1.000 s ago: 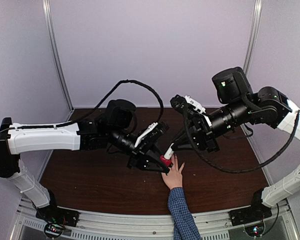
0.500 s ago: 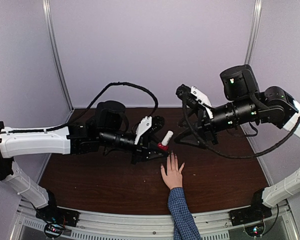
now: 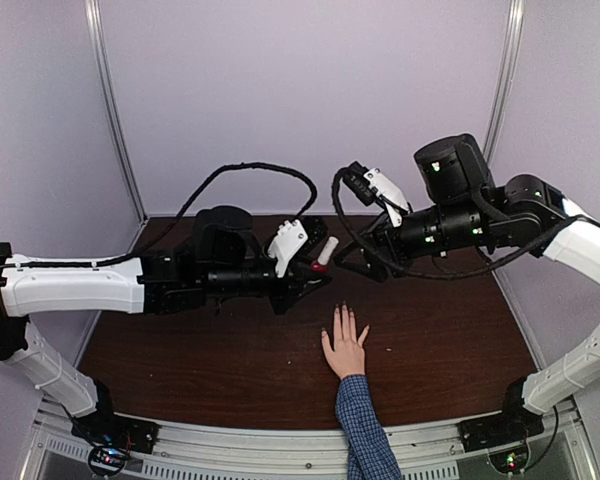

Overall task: Paint the nails
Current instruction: Unscrew the nail polish bottle cap from the nail polish bottle.

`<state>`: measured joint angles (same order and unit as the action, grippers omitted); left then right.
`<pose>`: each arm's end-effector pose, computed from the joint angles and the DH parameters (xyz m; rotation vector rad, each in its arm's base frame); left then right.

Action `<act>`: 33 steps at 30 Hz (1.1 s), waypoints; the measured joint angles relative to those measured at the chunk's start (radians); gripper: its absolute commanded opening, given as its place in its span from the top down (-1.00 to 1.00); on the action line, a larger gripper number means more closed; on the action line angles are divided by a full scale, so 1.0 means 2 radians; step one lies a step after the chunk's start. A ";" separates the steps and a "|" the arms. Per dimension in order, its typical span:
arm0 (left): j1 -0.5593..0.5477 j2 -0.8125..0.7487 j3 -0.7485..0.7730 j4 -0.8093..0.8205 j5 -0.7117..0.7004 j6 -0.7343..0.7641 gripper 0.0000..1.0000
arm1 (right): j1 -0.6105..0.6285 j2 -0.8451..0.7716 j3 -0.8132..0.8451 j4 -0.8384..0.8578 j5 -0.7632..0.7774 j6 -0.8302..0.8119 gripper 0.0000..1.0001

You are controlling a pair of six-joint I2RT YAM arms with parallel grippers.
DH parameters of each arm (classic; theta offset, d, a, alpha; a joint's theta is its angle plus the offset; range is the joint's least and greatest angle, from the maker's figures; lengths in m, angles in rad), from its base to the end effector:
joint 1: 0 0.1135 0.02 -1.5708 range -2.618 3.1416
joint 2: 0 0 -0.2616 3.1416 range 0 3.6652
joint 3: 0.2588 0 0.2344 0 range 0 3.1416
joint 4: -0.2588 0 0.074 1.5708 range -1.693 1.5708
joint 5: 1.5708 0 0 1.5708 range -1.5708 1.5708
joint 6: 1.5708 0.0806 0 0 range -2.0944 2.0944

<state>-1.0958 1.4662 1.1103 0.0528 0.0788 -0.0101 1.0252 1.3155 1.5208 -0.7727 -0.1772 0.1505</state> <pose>0.1651 -0.3349 0.3049 1.0602 1.6474 -0.8217 0.1398 0.2577 0.3891 -1.0551 1.9972 0.8531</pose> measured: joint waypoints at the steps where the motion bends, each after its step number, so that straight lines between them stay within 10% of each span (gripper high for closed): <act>1: -0.002 0.001 0.000 0.000 -0.006 0.000 1.00 | 0.000 0.002 -0.001 0.002 0.002 0.005 -0.17; 33: 0.003 0.008 0.000 0.004 0.056 -0.008 1.00 | -0.016 0.006 -0.038 0.059 -0.047 0.013 0.95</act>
<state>-1.0904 1.4830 1.1103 0.0605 0.1905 -0.0254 0.9924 1.3285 1.4456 -0.6540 -0.2710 0.1764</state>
